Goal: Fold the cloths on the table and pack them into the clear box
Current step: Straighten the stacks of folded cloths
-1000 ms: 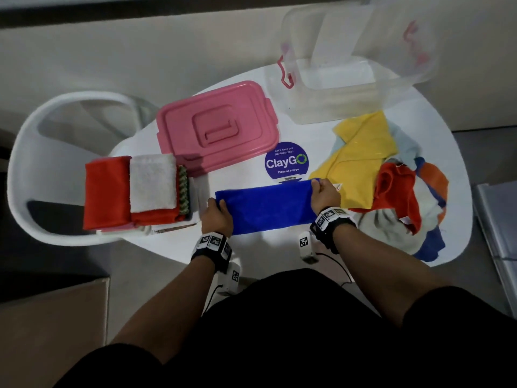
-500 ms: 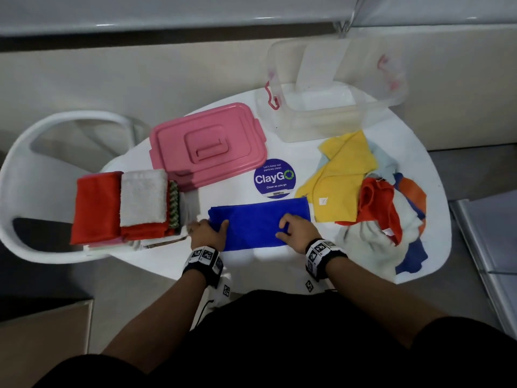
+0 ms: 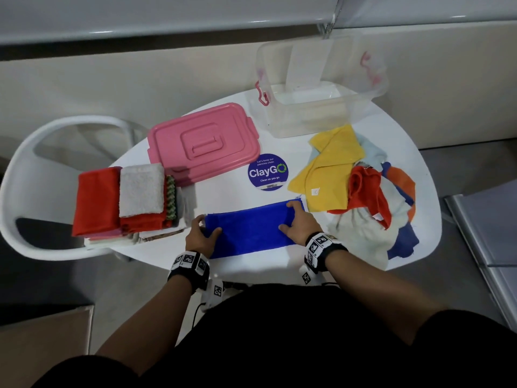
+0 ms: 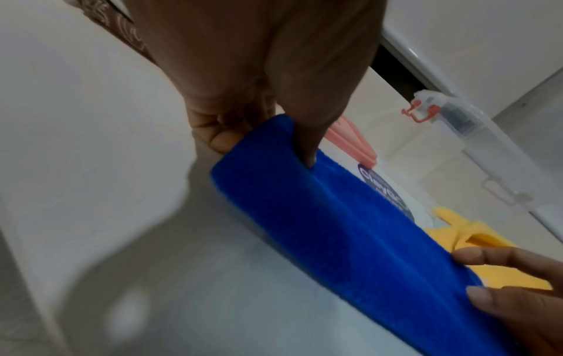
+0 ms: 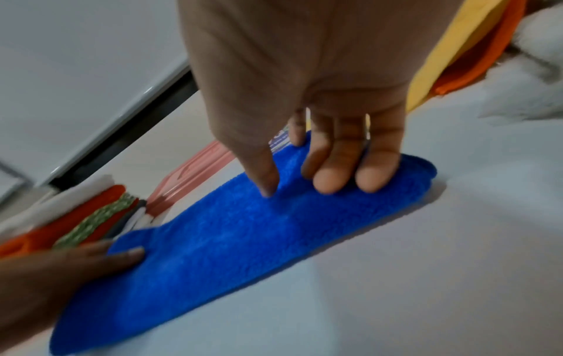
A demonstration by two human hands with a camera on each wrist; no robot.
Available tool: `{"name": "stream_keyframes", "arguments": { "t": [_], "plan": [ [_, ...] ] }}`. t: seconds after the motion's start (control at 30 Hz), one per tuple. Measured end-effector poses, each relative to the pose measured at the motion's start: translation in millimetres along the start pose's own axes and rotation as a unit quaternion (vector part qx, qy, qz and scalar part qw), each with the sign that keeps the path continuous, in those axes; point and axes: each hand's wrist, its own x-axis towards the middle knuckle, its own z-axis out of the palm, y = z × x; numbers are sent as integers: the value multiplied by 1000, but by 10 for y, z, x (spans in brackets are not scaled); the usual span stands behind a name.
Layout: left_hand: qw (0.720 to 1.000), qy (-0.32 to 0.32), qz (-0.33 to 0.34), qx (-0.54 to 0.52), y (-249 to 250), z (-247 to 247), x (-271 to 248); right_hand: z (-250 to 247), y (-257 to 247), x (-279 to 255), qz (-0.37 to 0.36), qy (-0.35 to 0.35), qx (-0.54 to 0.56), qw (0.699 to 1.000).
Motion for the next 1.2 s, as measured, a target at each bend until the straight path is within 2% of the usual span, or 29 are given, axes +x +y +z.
{"name": "stream_keyframes", "arguments": {
  "t": [0.03,0.1,0.17,0.23,0.3,0.33,0.4,0.47,0.5,0.57,0.67,0.73,0.8,0.87,0.93,1.0,1.1,1.2],
  "plan": [
    [1000,-1,-3,8,10,-19,12,5,-6,-14,-30,14,-20,999],
    [999,-23,-20,42,29,-63,40,22,-9,-37,-65,-20,-72,995],
    [997,-53,-40,43,74,-95,50,52,0,-53,-70,-50,-107,991],
    [995,-73,-66,-32,156,-100,36,82,-51,-76,-87,-27,-92,992],
    [990,-86,-72,-84,272,-87,-12,110,-171,-111,-107,-26,-18,994],
    [988,-93,-69,-99,340,-68,-50,132,-235,-131,-105,-59,41,992],
    [981,-113,-67,-141,493,15,-138,139,-373,-206,-94,-168,139,971],
    [968,-141,-73,-195,628,118,-230,138,-492,-271,-111,-253,166,947],
    [960,-157,-75,-221,675,162,-263,160,-541,-286,-135,-273,176,936],
    [951,-183,-71,-241,713,210,-294,225,-580,-298,-157,-277,199,927],
    [951,-163,-52,-258,678,192,-237,254,-497,-250,-85,-208,187,956],
    [974,-114,1,-196,590,159,-116,234,-419,-242,-35,-181,144,972],
    [990,-104,86,-46,543,123,-31,205,-368,-272,-31,-188,113,975],
    [972,-161,153,78,573,140,-16,185,-327,-300,-42,-195,125,972],
    [941,-227,193,163,618,176,-49,154,-272,-308,-47,-190,142,970],
    [904,-232,262,244,604,200,-78,105,-214,-335,-45,-174,141,973],
    [879,-203,357,244,521,261,-73,78,-92,-366,-26,-150,146,978],
    [884,-211,363,207,532,314,-61,114,14,-380,1,-109,150,983]
  ]
}}
